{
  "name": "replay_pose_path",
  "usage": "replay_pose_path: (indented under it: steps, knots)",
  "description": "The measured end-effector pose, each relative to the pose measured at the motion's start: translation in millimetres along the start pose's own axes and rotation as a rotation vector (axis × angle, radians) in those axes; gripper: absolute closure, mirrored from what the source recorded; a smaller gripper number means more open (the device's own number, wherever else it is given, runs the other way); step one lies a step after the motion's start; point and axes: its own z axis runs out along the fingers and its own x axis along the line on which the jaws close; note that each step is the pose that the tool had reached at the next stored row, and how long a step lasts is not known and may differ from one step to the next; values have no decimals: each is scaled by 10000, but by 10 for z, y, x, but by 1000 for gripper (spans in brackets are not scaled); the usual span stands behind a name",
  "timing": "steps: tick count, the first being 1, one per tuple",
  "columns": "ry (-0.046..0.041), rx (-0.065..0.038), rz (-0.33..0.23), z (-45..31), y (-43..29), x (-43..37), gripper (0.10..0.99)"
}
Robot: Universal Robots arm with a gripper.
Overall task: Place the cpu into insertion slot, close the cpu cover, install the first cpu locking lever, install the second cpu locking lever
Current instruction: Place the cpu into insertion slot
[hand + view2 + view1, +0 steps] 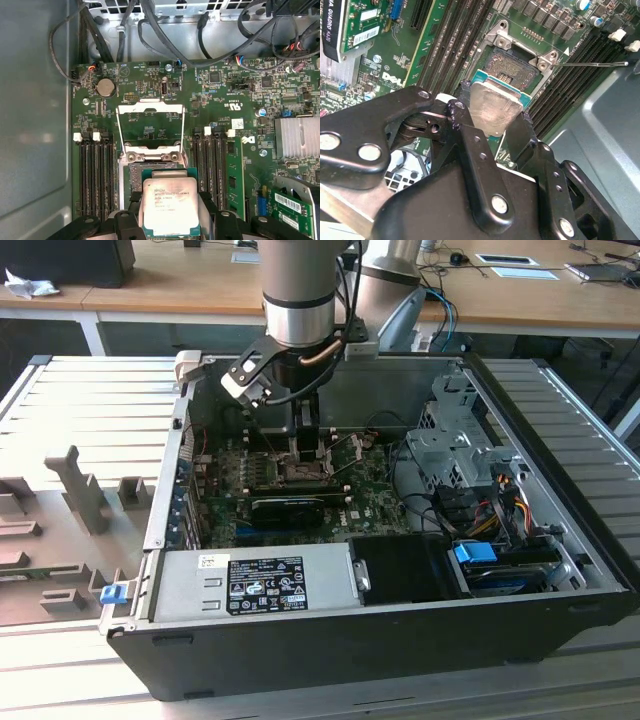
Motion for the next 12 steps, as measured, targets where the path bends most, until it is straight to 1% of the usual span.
replay_pose_path:
  steps: [12]
  knots:
    - [-1, 0, -1, 26, -2, 1, 557]
